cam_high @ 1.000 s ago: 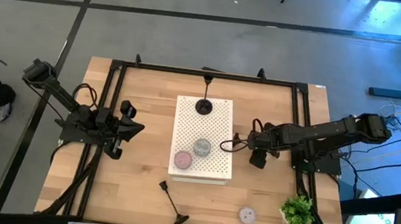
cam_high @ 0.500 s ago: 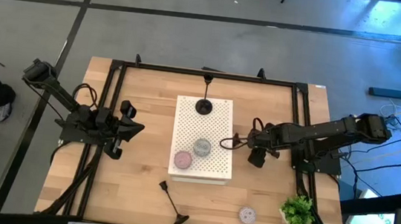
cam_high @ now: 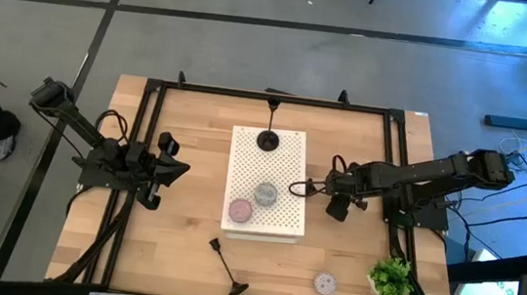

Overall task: Pick & Place candle stick holders
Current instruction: Put the top black candle holder on the shelf

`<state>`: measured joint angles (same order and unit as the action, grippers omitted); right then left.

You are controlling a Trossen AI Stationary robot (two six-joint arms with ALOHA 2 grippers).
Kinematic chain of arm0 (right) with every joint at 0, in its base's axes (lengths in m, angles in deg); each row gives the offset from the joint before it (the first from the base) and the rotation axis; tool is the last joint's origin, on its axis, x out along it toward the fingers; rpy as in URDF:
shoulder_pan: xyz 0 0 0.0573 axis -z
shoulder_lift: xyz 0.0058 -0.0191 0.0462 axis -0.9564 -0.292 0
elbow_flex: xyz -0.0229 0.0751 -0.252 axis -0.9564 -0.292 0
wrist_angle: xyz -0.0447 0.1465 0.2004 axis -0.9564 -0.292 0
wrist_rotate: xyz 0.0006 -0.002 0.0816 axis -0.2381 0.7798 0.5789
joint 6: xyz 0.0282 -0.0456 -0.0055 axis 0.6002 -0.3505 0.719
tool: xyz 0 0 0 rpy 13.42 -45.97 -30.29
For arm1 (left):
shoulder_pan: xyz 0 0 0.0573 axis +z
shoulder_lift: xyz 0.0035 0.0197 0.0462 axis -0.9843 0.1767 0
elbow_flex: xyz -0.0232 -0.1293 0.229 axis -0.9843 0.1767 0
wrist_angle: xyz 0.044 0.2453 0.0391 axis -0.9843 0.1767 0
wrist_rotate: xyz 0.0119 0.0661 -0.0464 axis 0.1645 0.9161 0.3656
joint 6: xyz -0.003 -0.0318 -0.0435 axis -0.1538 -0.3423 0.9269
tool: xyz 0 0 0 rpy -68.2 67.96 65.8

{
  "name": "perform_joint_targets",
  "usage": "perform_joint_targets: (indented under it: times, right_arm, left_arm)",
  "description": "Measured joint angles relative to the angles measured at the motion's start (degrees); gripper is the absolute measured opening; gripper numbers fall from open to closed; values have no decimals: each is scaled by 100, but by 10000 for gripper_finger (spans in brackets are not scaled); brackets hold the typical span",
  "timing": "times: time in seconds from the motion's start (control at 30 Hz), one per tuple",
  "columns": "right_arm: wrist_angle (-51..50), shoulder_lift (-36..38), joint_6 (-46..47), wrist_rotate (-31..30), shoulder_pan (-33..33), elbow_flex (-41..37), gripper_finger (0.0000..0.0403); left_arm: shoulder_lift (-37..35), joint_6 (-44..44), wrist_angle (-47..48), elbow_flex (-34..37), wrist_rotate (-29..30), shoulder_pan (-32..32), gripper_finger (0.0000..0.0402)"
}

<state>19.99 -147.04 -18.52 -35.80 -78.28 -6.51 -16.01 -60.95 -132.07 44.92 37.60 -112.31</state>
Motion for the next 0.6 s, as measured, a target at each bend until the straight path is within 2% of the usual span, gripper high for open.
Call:
perform_joint_targets:
  times: [0.4,0.6]
  right_arm:
    - [-4,-544,-48,256,0,0,133]
    - [6,-610,-63,358,0,9,113]
  left_arm:
    - [-2,2,0,0,-23,-2,4]
    - [-2,0,-2,0,-47,-2,6]
